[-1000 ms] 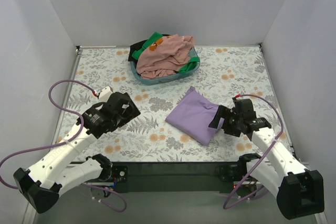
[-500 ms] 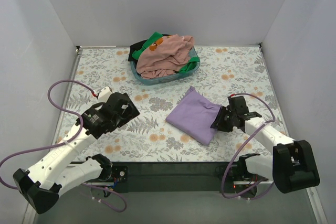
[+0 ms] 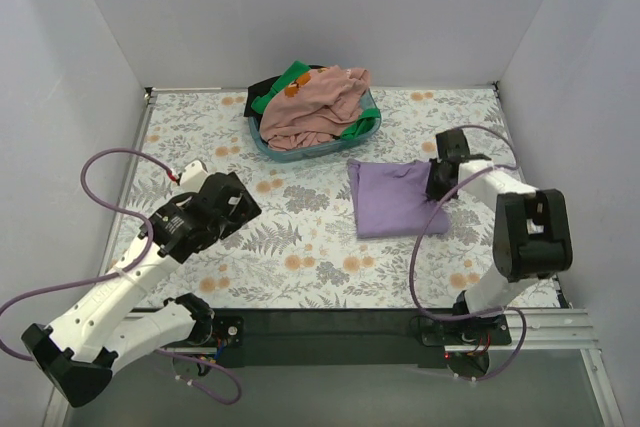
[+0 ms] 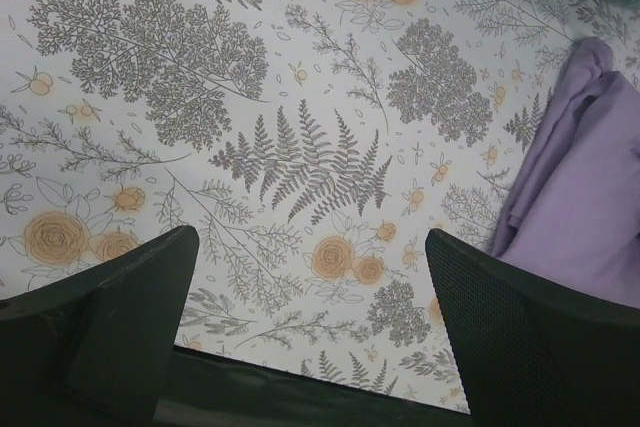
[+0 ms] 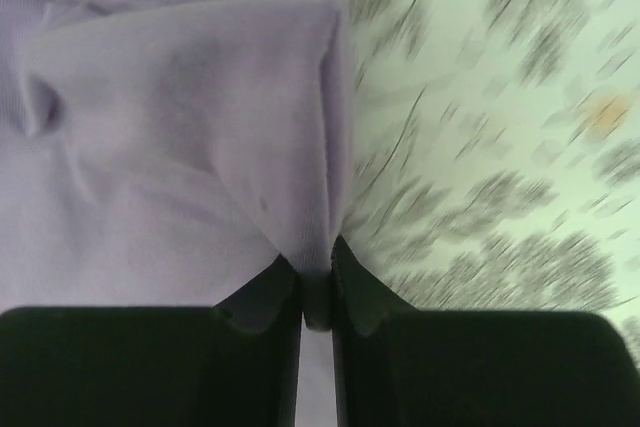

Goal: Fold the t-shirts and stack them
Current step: Neatly place the folded tshirt to the corner

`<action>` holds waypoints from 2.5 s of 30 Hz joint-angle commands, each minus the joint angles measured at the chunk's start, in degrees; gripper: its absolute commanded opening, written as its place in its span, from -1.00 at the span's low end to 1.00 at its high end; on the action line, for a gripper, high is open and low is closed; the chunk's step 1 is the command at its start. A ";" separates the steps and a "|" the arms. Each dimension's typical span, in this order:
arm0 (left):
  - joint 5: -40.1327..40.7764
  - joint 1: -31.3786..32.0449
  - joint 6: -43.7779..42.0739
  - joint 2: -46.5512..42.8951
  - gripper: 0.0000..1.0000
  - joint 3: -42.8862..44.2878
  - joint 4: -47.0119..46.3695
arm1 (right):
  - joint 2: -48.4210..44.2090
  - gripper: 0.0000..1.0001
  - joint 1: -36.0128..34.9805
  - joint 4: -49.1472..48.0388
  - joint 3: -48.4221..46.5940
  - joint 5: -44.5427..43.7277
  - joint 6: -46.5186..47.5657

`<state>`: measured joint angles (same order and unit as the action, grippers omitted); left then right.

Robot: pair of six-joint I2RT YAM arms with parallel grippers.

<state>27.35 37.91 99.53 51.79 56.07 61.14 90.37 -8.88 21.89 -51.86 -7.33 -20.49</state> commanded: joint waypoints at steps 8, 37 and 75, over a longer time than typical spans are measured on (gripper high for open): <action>6.04 -0.47 1.99 5.95 0.96 4.74 0.82 | 24.22 -0.74 10.01 9.04 -38.97 -12.70 18.20; 7.63 -1.08 4.45 17.56 0.96 7.91 0.11 | 43.42 0.97 20.84 15.02 -77.34 -6.55 19.35; 3.76 -1.17 11.04 -8.63 0.96 -5.18 6.09 | -58.64 0.97 -7.81 2.37 20.04 3.56 -4.30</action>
<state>29.95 37.17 108.73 44.95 51.31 66.89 33.15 -16.53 28.16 -31.42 -3.53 -23.68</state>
